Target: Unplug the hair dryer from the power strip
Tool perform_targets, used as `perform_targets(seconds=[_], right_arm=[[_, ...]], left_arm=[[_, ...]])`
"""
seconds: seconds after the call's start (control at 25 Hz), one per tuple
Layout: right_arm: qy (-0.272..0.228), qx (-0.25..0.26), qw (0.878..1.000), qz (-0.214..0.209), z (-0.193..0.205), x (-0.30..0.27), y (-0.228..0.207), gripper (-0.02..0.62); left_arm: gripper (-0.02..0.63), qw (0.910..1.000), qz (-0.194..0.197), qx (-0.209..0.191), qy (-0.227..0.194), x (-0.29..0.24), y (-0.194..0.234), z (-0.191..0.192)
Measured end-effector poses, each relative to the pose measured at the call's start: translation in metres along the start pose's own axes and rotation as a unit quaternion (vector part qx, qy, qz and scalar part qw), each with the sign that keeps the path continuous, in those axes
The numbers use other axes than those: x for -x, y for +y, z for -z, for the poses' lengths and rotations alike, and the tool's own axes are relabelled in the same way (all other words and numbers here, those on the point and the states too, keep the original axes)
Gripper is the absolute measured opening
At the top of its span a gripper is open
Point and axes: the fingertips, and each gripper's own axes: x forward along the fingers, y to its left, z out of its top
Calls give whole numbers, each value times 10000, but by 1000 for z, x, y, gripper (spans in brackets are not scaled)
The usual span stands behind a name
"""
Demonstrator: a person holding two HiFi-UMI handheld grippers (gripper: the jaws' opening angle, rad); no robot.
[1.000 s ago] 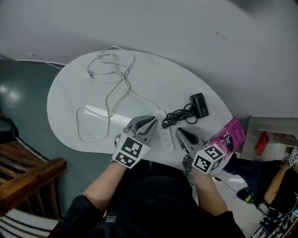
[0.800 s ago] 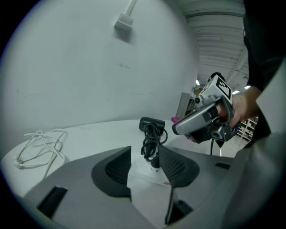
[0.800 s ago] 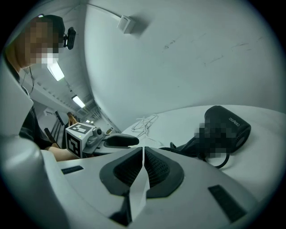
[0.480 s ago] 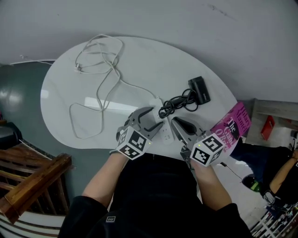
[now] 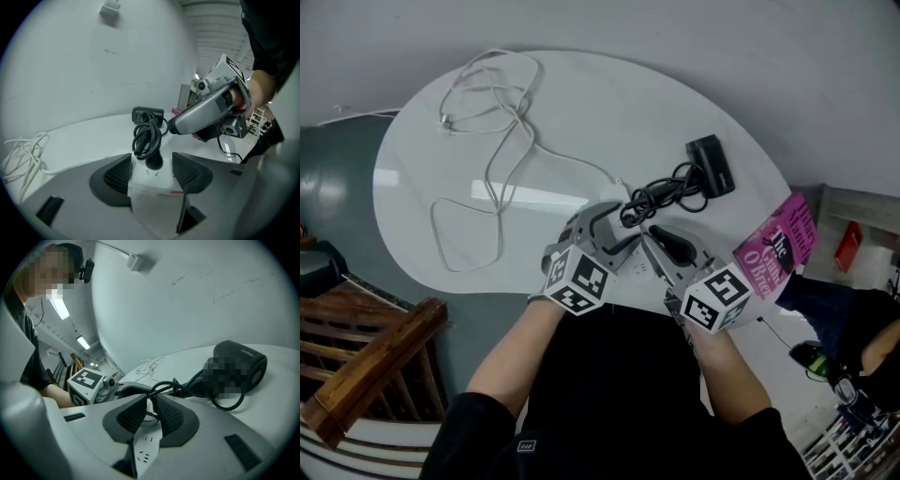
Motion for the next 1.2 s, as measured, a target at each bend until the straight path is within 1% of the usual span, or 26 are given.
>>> perform_targets(seconds=[0.12,0.28,0.52,0.76,0.92,1.04,1.2], right_arm=[[71,43,10000,39,4,-5,-6,82],[144,212,9997,-9,5,-14,-6,98],[372,526,9979,-91,8,-31,-1,104],[562,712,9959,-39,11,-41,-1,104],[618,835,9946,-19,14,-44,-2,104],[592,889,9943,-1,13,-45,-2,104],[581,1050,9928,20,14,-45,-2,103]], left_arm=[[262,9999,-74,23,-67,-2,2,1],[262,9998,-129,-66,-139,0,2,3],[259,9999,-97,-66,-104,0,-2,4],[256,10000,-54,34,-70,3,-6,6],[233,9998,-24,138,-110,5,-5,8],[233,9998,-28,167,-127,6,-5,7],[233,9999,-80,28,-102,4,-5,8]])
